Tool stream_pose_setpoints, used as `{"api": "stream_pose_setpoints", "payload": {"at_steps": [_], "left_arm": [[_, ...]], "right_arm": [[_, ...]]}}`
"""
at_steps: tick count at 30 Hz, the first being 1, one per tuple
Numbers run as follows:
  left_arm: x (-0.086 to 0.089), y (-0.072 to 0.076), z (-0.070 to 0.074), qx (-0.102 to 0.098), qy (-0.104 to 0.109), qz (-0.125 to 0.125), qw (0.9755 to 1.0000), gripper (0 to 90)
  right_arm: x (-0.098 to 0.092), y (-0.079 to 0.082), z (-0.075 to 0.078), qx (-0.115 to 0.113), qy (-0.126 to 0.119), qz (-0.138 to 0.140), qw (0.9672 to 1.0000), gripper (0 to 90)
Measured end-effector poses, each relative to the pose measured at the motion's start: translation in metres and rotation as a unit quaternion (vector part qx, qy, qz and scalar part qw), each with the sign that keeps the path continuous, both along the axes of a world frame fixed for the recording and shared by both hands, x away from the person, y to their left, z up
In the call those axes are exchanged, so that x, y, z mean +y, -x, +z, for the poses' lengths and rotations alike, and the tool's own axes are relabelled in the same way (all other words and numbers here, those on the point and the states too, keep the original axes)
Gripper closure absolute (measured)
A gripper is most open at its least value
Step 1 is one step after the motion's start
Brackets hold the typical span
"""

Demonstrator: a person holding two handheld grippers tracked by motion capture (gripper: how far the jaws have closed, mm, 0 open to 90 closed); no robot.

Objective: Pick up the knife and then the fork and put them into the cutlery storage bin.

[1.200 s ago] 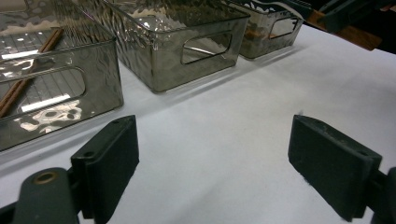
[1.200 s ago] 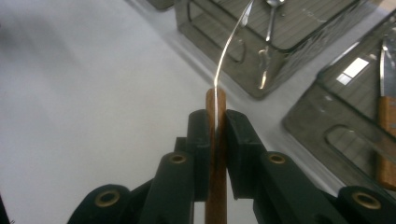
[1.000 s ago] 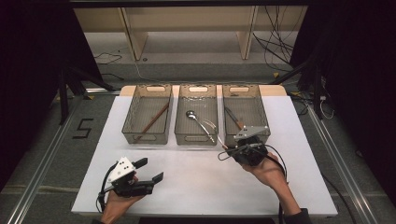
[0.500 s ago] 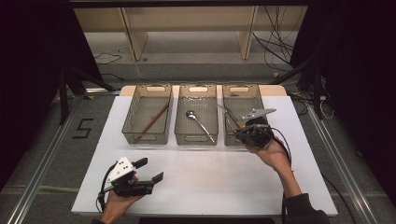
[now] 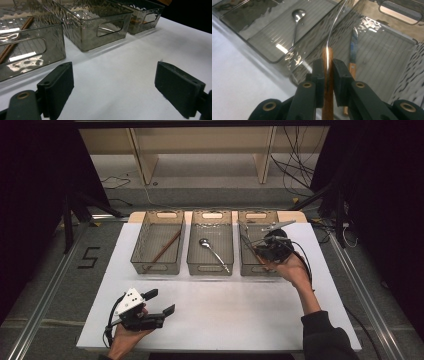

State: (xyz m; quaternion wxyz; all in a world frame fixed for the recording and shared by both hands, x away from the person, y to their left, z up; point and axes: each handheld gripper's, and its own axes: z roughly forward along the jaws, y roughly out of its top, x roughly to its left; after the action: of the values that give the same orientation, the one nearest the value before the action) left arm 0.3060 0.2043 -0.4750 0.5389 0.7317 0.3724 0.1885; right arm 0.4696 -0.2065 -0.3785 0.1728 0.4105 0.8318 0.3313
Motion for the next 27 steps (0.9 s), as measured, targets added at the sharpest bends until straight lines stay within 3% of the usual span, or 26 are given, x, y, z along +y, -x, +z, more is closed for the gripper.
{"api": "stream_pose_setpoints", "payload": {"at_steps": [17, 27], "left_arm": [[-0.001, 0.000, 0.000, 0.001, -0.001, -0.001, 1.0000, 15.3], [-0.001, 0.000, 0.000, 0.000, -0.002, -0.001, 1.0000, 15.3]], "right_arm": [[-0.009, -0.041, -0.004, 0.024, 0.011, -0.042, 0.9988, 81.2], [-0.010, -0.054, -0.009, 0.034, 0.010, -0.055, 0.9979, 81.2]]}}
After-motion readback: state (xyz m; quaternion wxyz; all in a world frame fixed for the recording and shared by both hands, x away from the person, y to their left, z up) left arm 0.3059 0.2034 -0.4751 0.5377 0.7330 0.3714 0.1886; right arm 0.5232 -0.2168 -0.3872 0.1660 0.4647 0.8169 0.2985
